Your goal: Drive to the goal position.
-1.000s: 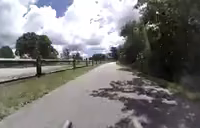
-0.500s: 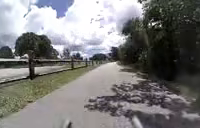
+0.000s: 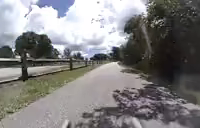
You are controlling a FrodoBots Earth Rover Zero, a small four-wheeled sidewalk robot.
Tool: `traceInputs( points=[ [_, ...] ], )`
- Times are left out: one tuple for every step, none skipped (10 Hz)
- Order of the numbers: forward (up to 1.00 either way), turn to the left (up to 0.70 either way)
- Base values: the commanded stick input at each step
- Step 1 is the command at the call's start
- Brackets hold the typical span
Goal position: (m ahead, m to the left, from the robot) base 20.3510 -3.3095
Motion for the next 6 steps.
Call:
traceInputs(
  points=[
    [0.7,-0.34],
    [0.7,-0.07],
    [0.7,0.01],
    [0.7,0.01],
    [0.7,0.01],
    [0.7,0.01]
  ],
)
